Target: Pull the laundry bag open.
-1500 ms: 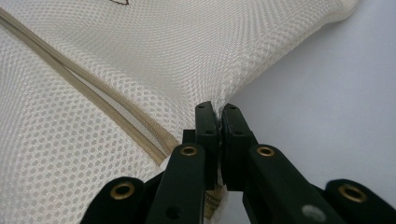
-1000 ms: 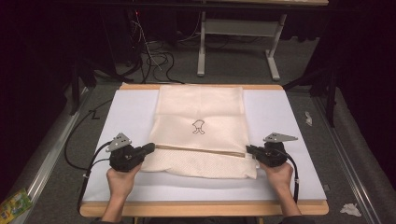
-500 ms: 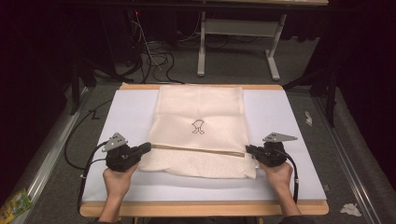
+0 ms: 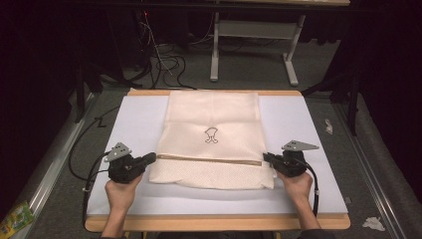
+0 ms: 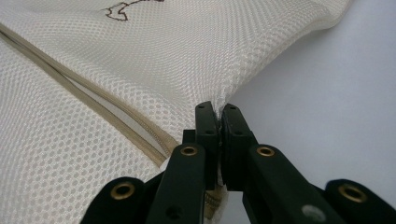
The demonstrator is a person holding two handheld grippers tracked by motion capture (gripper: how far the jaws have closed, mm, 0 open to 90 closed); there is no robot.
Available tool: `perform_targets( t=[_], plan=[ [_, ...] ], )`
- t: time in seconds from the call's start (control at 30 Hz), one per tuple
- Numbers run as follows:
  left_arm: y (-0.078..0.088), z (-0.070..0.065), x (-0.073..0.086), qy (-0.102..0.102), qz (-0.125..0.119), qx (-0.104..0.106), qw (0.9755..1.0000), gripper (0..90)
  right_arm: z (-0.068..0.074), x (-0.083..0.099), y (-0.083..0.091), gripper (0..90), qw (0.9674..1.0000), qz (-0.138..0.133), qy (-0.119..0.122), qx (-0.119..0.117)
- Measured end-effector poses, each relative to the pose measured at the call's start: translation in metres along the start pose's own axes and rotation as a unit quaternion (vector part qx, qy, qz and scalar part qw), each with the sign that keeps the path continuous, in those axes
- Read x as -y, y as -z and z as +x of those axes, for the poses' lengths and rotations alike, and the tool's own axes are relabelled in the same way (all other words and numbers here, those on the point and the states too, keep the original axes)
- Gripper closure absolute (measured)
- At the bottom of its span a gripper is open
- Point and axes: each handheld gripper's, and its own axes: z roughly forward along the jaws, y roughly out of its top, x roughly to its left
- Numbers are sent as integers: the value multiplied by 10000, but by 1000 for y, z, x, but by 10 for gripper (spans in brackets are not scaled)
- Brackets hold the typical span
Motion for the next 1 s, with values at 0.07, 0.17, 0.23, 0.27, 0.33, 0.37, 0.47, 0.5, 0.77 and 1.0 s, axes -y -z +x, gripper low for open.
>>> perform_targets(
  t=[0.07, 0.17, 0.23, 0.27, 0.33, 0.37, 0.47, 0.5, 0.77, 1.0],
  plan=[
    [0, 0, -1, -22, 0, -15, 10000, 873, 1, -2, 1, 886, 10000, -6, 10, 25],
    [1, 2, -1, -46, -6, -89, 9999, 872, 2, -4, 0, 886, 10000, -12, 71, 41],
    [1, 4, 1, -25, 10, -99, 9999, 873, 2, -5, 0, 886, 9999, 20, 72, 104],
    [1, 5, 2, -15, 20, -97, 9999, 873, 1, -5, 0, 886, 9999, -2, 58, 94],
    [0, 5, 3, -1, 57, -92, 9999, 872, 0, -6, 1, 886, 10000, -15, 46, 78],
    [0, 5, 3, -23, 73, -144, 9999, 873, 0, -6, 1, 887, 10000, -6, 32, 84],
    [1, 8, 3, -4, 82, -184, 9998, 873, 0, -7, 2, 887, 9999, -17, 41, 128],
    [1, 8, 3, -10, 89, -191, 9998, 873, -1, -7, 1, 887, 9999, -25, 22, 114],
    [-3, 7, 8, -145, 298, -360, 9988, 873, -1, -2, 3, 887, 9999, 48, 71, 132],
    [-5, 4, 12, -282, 454, -416, 9977, 873, -5, 5, 4, 887, 9999, 53, -36, 102]
  ],
)
